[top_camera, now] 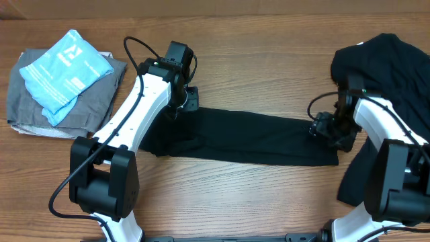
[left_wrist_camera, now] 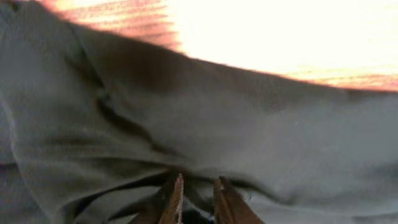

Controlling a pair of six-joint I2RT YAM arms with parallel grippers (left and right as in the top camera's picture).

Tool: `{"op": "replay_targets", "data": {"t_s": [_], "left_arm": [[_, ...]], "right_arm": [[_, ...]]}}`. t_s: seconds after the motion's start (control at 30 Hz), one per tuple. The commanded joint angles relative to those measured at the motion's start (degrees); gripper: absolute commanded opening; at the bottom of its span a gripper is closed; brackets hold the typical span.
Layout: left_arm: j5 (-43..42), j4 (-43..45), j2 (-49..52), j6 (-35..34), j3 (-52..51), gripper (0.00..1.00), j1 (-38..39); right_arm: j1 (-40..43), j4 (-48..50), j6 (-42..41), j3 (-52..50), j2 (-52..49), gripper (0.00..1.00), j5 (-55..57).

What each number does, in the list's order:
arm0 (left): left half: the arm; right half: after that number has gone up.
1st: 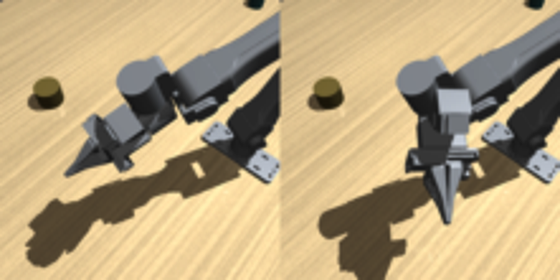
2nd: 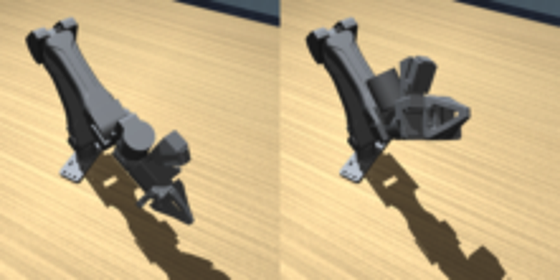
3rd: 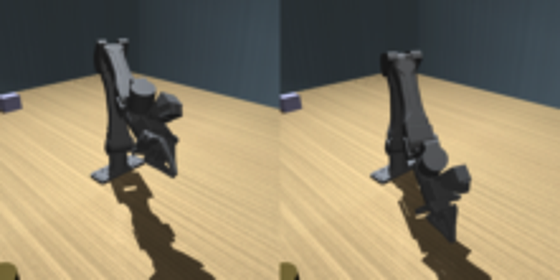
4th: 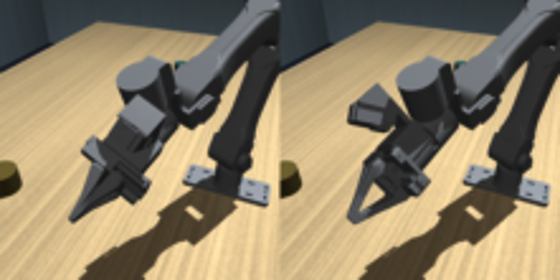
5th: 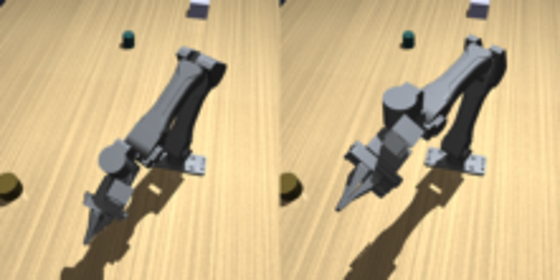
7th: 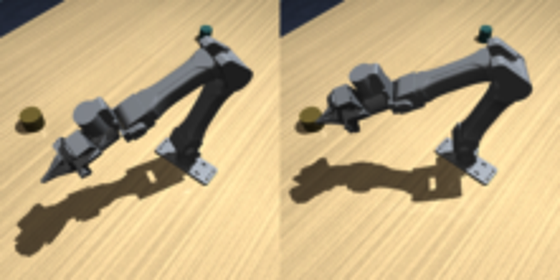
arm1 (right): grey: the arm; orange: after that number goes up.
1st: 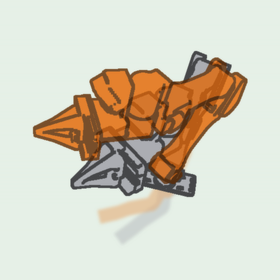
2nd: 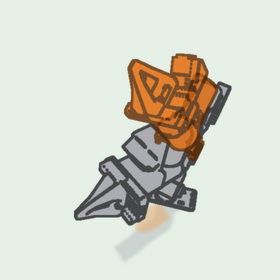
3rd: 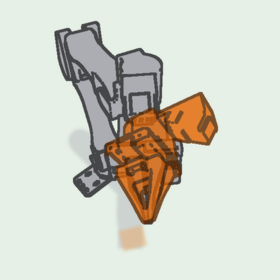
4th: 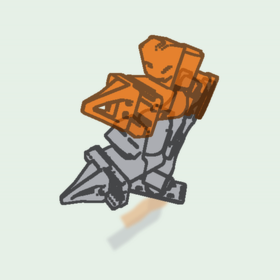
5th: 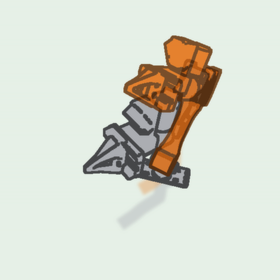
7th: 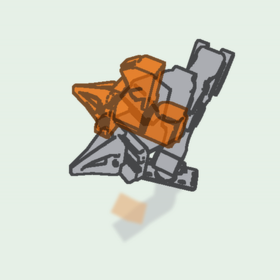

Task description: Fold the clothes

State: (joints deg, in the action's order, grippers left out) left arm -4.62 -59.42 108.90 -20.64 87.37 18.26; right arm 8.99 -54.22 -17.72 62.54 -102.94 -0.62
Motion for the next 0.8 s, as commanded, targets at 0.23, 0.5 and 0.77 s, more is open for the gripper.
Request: {"op": "replay_targets", "data": {"t_s": [0.23,0.5,0.77], "left_arm": [[0.28,-2.10,0.48,1.84,-0.55,0.22,-0.76],[-3.23,-2.93,-0.37,1.79,-0.50,0.20,-2.99],[-9.64,-3.72,-4.04,1.84,-0.28,0.25,-13.00]], "right_arm": [[9.57,1.64,6.14,-2.23,-0.28,0.76,-9.09],[9.05,8.00,6.16,-6.49,-0.28,0.69,-9.16],[7.41,12.22,6.19,-11.10,-0.28,0.70,-6.51]]}}
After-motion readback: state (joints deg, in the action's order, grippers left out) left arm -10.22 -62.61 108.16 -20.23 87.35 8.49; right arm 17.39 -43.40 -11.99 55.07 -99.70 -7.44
